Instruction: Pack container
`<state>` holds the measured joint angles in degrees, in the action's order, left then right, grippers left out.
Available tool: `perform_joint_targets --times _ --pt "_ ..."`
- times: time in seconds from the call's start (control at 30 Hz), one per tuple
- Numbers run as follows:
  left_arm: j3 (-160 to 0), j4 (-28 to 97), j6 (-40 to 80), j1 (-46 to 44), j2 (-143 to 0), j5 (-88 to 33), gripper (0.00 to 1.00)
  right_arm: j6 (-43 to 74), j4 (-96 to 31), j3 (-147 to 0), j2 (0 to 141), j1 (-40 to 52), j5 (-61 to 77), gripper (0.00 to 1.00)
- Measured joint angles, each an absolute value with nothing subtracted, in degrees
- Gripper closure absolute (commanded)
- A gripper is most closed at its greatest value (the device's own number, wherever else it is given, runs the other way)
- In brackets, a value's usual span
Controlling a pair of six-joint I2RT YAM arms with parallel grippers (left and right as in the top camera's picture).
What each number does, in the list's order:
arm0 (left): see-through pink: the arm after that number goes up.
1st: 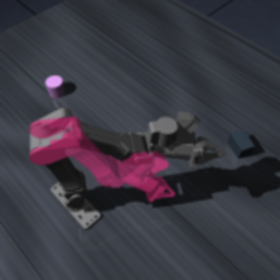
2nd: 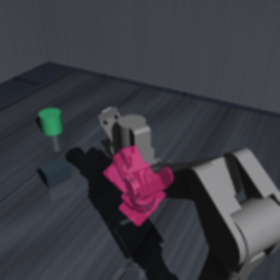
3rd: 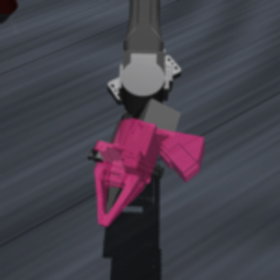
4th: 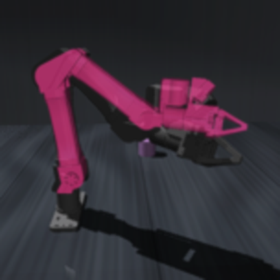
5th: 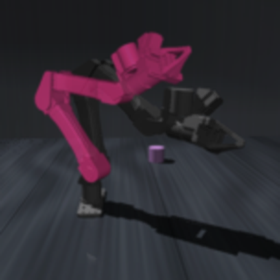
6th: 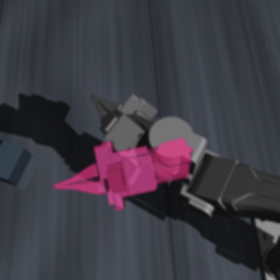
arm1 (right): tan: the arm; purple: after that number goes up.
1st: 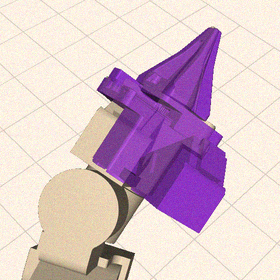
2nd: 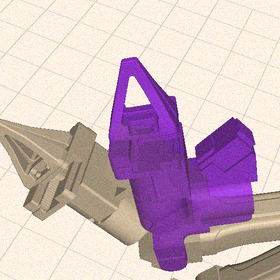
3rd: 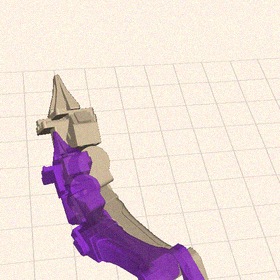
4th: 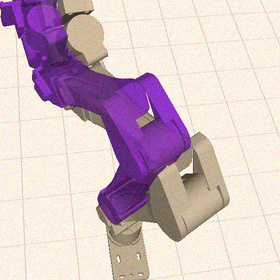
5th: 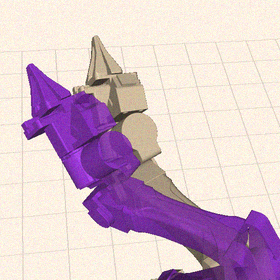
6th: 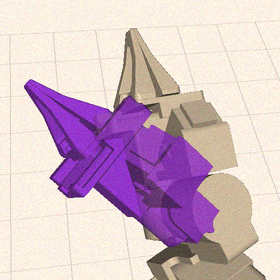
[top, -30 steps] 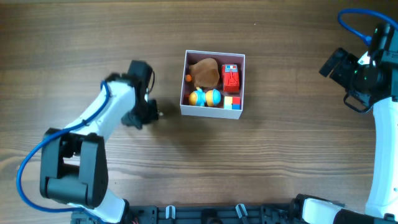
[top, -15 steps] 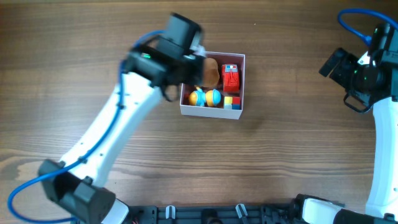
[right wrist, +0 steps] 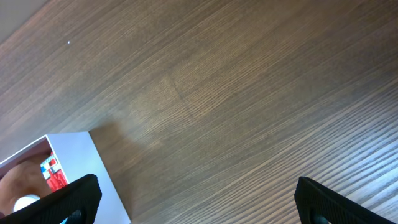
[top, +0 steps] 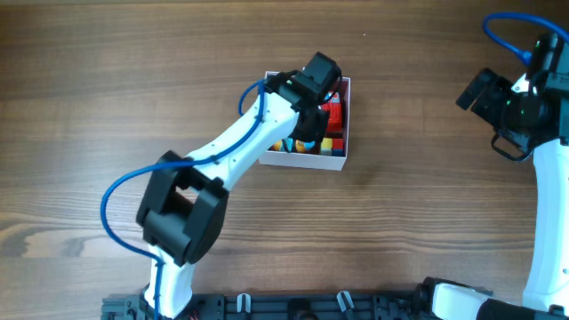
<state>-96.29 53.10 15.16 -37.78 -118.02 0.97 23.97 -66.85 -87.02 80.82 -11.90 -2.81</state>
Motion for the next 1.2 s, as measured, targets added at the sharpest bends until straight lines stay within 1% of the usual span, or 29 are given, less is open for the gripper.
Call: perform_joint_targets --times 0.1,0.2,0.23,0.3,0.37,0.4,0.47,0.6,0.73,0.83,1.0,1.2 --pt "-96.29 52.93 15.64 -37.78 -118.08 0.97 0.37 23.97 -66.85 -87.02 80.82 -11.9 -2.81 0.0" --pt "-96.29 53.17 15.73 -37.78 -118.08 0.95 0.36 23.97 -66.85 -87.02 80.82 -11.9 -2.81 0.0" --pt "-96.29 53.39 15.7 -37.78 -118.06 0.95 0.33 23.97 -66.85 -87.02 80.82 -11.9 -2.81 0.0" --pt "-96.33 54.46 15.73 -37.78 -117.64 0.97 0.24 23.97 -66.85 -87.02 80.82 -11.9 -2.81 0.0" --pt "-96.66 55.53 15.84 -37.78 -116.75 1.04 0.19 23.97 -66.85 -87.02 80.82 -11.9 -2.81 0.0" --pt "-96.88 55.83 15.7 -37.78 -116.05 1.43 0.12 23.97 -66.85 -87.02 80.82 -11.9 -2.81 0.0" --pt "-97.6 56.66 15.57 -37.67 -113.56 2.76 0.1 23.97 -66.85 -87.02 80.82 -11.9 -2.81 0.0" --pt "-99.24 57.21 15.68 -36.01 -104.29 7.09 0.02 23.97 -66.83 -87.02 80.82 -11.9 -2.81 0.0" --pt "-100.44 59.42 15.73 -29.36 -93.6 10.92 0.0 23.97 -66.85 -87.0 80.82 -11.9 -2.81 0.0" --pt "-101.01 61.23 15.75 -21.37 -87.94 12.4 0.0 23.97 -66.85 -87.02 80.82 -11.9 -2.81 0.0" --pt "-101.01 63.68 15.73 -9.61 -85.67 10.57 0.0 23.97 -66.85 -87.02 80.82 -11.9 -2.81 0.0" --pt "-100.99 64.6 15.75 -2.79 -86.67 9.04 0.0 23.97 -66.85 -87.02 80.82 -11.9 -2.81 0.0"
